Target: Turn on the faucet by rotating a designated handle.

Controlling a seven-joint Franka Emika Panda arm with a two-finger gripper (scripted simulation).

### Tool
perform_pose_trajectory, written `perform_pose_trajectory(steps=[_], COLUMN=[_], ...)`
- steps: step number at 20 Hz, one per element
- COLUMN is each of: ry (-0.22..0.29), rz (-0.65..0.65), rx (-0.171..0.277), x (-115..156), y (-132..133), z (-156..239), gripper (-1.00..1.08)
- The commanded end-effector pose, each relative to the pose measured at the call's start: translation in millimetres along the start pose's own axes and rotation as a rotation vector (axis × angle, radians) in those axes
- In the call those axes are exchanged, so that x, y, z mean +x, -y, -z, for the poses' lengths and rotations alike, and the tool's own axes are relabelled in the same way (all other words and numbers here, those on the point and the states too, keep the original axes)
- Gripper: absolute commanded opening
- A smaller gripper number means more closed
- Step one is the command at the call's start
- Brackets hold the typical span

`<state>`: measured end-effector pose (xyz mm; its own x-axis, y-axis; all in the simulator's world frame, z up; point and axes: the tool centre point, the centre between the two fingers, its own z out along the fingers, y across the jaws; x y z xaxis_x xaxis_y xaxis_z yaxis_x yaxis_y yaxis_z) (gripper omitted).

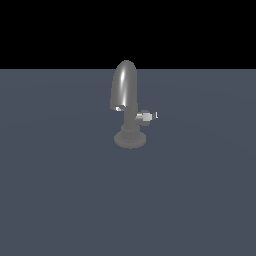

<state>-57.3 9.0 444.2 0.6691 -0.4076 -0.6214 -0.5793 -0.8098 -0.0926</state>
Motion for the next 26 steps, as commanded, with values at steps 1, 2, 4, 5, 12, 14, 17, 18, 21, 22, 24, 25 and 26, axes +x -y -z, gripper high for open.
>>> perform_pose_trajectory(steps=[1,2,4,5,12,14,17,18,21,22,24,25,26], ry=[0.045,0.063,0.099,0.117,0.251,0.292,0.354,0.375,0.434,0.453,0.491,0.510,0.529], rz=[-0.042,-0.059,-0.093,-0.110,-0.235,-0.273,-0.332,-0.351,-0.407,-0.425,-0.461,-0.478,-0.496], rx=[0.022,0.030,0.048,0.057,0.123,0.143,0.174,0.184,0.214,0.224,0.243,0.252,0.262], x=[14,20,32,38,81,94,114,121,139,145,157,163,168], y=[4,5,7,8,13,13,12,12,10,9,7,6,5], z=[2,2,3,3,2,1,-2,-3,-8,-9,-13,-15,-17], gripper=[-1.00,-1.00,-1.00,-1.00,-1.00,-1.00,-1.00,-1.00,-1.00,-1.00,-1.00,-1.00,-1.00])
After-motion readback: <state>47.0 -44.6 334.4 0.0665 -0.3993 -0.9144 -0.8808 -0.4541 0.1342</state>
